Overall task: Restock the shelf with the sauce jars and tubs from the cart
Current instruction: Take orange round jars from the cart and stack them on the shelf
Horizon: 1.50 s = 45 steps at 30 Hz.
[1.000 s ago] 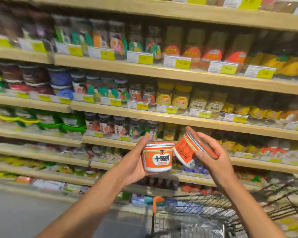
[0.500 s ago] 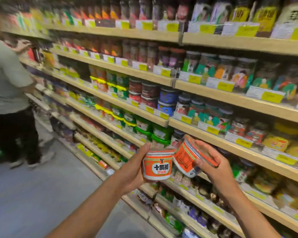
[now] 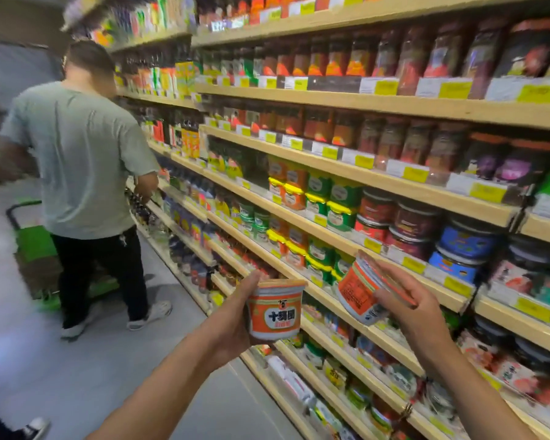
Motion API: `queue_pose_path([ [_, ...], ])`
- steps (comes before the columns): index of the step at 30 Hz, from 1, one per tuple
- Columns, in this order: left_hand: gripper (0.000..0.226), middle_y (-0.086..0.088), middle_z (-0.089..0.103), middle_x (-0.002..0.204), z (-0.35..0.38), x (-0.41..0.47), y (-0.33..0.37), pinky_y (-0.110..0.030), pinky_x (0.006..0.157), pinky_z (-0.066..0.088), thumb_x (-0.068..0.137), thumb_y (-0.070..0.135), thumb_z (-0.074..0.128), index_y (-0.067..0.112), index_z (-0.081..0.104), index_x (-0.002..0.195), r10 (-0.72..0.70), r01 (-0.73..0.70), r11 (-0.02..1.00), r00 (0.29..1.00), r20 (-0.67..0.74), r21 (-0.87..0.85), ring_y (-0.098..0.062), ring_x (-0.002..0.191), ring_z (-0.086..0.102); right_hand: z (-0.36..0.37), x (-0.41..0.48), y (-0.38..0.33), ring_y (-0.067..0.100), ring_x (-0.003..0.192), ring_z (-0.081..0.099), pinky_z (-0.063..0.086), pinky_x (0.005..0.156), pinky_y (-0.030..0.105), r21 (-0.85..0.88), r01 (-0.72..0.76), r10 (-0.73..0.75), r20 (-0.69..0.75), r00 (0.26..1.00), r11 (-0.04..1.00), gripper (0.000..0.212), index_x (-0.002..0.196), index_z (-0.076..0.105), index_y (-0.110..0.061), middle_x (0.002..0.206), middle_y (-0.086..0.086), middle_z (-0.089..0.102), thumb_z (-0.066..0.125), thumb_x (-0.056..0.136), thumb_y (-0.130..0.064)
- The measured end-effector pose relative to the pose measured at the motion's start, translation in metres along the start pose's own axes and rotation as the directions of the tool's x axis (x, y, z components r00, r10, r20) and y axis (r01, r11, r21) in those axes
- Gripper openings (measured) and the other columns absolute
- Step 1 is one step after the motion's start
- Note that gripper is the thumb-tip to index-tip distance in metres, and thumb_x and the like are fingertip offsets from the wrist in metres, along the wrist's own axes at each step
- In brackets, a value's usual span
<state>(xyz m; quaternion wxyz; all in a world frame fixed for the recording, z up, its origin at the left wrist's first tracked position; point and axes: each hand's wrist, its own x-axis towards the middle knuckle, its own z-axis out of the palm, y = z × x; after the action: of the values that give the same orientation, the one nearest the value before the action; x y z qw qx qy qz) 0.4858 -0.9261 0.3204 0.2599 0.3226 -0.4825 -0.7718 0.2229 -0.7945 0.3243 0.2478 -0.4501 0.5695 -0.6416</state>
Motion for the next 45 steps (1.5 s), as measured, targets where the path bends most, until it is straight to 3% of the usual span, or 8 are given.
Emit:
queue_pose_path([
  [3,0.073,-0.019,0.072,0.117,-0.039,0.015,0.019,-0.045,0.087,0.055,0.074,0.069,0.052,0.012,0.072,0.114,-0.023,0.019,0.993,0.999,-0.037,-0.114,-0.033,0.105,0.072,0.04,0.032,0.003,0.011,0.107,0.067,0.057,0.082,0.029,0.02,-0.001,0.0,0.015,1.0,1.0,0.053,0.117,0.067,-0.034,0.116,-0.013,0.07,0.079,0.066,-0.042],
  [10,0.085,-0.03,0.066,0.123,-0.106,0.076,0.055,-0.061,0.104,0.046,0.066,0.058,0.067,-0.002,0.062,0.126,-0.077,0.061,0.911,0.997,-0.022,-0.407,-0.042,0.112,0.066,0.108,0.115,0.026,0.01,0.107,0.067,0.058,0.078,0.026,-0.001,-0.019,0.019,0.037,0.999,1.0,0.069,0.125,0.064,-0.029,0.12,-0.01,0.067,0.077,0.06,-0.049],
  [12,0.079,-0.032,0.065,0.123,-0.122,0.098,0.065,-0.063,0.098,0.048,0.067,0.052,0.068,-0.004,0.062,0.123,-0.065,0.057,0.892,0.998,-0.003,-0.448,-0.043,0.109,0.067,0.126,0.142,0.032,0.007,0.104,0.068,0.058,0.072,0.022,0.017,-0.022,0.021,0.048,0.999,1.0,0.072,0.124,0.064,-0.029,0.117,-0.013,0.069,0.078,0.056,-0.05],
  [19,0.076,-0.035,0.064,0.122,-0.168,0.199,0.111,-0.067,0.086,0.048,0.07,0.047,0.071,-0.008,0.062,0.122,-0.023,0.031,0.897,0.999,0.023,-0.44,-0.044,0.099,0.071,0.171,0.255,0.065,0.005,0.094,0.07,0.058,0.082,0.045,0.013,0.007,-0.008,0.053,0.999,1.0,0.042,0.116,0.065,-0.037,0.111,-0.017,0.07,0.077,0.078,-0.025],
  [24,0.087,-0.036,0.066,0.117,-0.195,0.268,0.147,-0.068,0.081,0.051,0.028,0.033,0.104,-0.005,0.075,0.101,0.068,-0.043,0.918,0.996,0.05,-0.394,-0.045,0.096,0.071,0.189,0.332,0.085,0.011,0.097,0.071,0.058,0.072,0.022,0.036,0.039,-0.041,0.071,0.997,0.999,0.056,0.118,0.066,-0.032,0.11,-0.007,0.074,0.087,0.066,-0.025],
  [30,0.111,-0.034,0.065,0.121,-0.219,0.346,0.179,-0.061,0.083,0.056,0.042,0.05,0.097,-0.001,0.056,0.131,0.135,-0.121,0.923,0.991,0.014,-0.365,-0.041,0.098,0.072,0.209,0.392,0.101,0.005,0.099,0.07,0.055,0.073,0.017,-0.003,0.03,-0.03,0.065,0.997,1.0,0.065,0.118,0.066,-0.034,0.111,-0.013,0.073,0.086,0.057,-0.045],
  [39,0.125,-0.029,0.065,0.126,-0.261,0.468,0.219,-0.055,0.088,0.054,0.023,0.056,0.099,-0.001,0.06,0.128,0.104,-0.023,0.938,0.971,0.215,-0.347,-0.038,0.103,0.071,0.239,0.447,0.123,0.0,0.095,0.069,0.052,0.071,0.012,-0.096,0.019,-0.028,-0.099,0.995,0.995,0.055,0.116,0.068,-0.029,0.108,-0.017,0.072,0.081,0.063,-0.028],
  [45,0.112,-0.029,0.071,0.111,-0.287,0.549,0.246,-0.052,0.076,0.062,0.024,0.032,0.106,-0.004,0.061,0.12,0.062,0.021,0.975,0.929,0.364,-0.22,-0.035,0.09,0.075,0.273,0.475,0.14,0.006,0.1,0.069,0.055,0.076,0.019,-0.116,-0.002,-0.03,-0.267,0.963,0.993,0.059,0.118,0.068,-0.029,0.111,-0.014,0.073,0.083,0.061,-0.035],
])
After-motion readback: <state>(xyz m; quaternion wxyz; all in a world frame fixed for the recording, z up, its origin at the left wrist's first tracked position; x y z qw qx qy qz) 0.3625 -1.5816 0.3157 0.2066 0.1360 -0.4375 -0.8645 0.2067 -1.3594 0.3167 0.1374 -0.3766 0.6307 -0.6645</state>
